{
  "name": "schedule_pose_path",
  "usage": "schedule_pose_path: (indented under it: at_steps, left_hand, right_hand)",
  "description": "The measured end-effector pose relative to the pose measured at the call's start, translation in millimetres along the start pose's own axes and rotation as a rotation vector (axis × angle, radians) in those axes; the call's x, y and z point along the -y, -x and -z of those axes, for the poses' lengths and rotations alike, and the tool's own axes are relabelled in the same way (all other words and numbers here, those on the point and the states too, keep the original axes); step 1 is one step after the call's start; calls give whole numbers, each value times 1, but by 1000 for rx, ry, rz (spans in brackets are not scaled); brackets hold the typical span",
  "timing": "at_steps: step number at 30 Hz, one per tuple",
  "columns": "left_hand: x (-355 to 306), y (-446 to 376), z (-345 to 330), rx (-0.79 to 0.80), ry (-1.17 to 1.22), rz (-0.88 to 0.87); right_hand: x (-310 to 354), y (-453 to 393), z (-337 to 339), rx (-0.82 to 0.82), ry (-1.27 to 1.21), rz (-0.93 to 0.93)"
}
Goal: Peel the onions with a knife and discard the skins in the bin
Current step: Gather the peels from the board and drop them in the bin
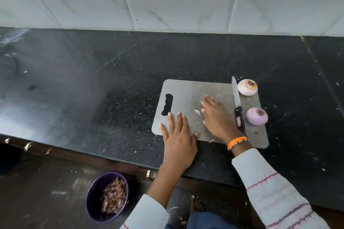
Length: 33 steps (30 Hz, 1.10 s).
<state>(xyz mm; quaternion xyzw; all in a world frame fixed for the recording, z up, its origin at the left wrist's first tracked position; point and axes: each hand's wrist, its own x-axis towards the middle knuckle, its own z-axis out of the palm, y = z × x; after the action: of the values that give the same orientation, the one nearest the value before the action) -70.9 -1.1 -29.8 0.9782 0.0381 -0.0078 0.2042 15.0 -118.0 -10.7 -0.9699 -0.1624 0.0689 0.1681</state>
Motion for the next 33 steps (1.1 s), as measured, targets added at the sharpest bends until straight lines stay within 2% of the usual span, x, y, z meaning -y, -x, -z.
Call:
schedule_pose_path:
  at_steps: [3,5,7,9,12,16,20,21,22,25,27,30,33]
  left_hand:
    - [0,1,-4,65,58,-50]
    - [-1,3,-3,75,126,-80]
    - [-2,7,-2,59,112,-66]
    - [1,8,-4,6,54,-41]
    - [2,6,-7,6,-6,-42]
    - [0,3,-4,74,12,-37]
    - [0,4,9,-46,169,51]
    - [1,4,12,-75,203,80]
    - [4,4,14,-114,223,89]
    - [9,3,15,-212,282,73]
    - [8,4,15,-236,317,65]
    - [6,7,15,-251,323,79]
    - [5,12,17,-267,305,146]
  right_hand:
    - [0,18,-7,59,-122,98]
    - [-2,33,-4,40,-198,127]
    - [-8,48,0,-60,-84,87]
    - [-13,60,0,-131,157,-4]
    - [-6,65,0,-48,275,-51]
    - [5,51,-7,29,230,80]
    - [0,53,7,-206,2,43]
    - [-3,57,14,-208,-64,5]
    - [-6,61,21,-157,-78,-9]
    - [-8,63,26,191,-42,32]
    - [-9,57,22,254,-88,83]
    - [-8,40,19,71,-203,129]
    - [-1,27,14,-85,-217,130]
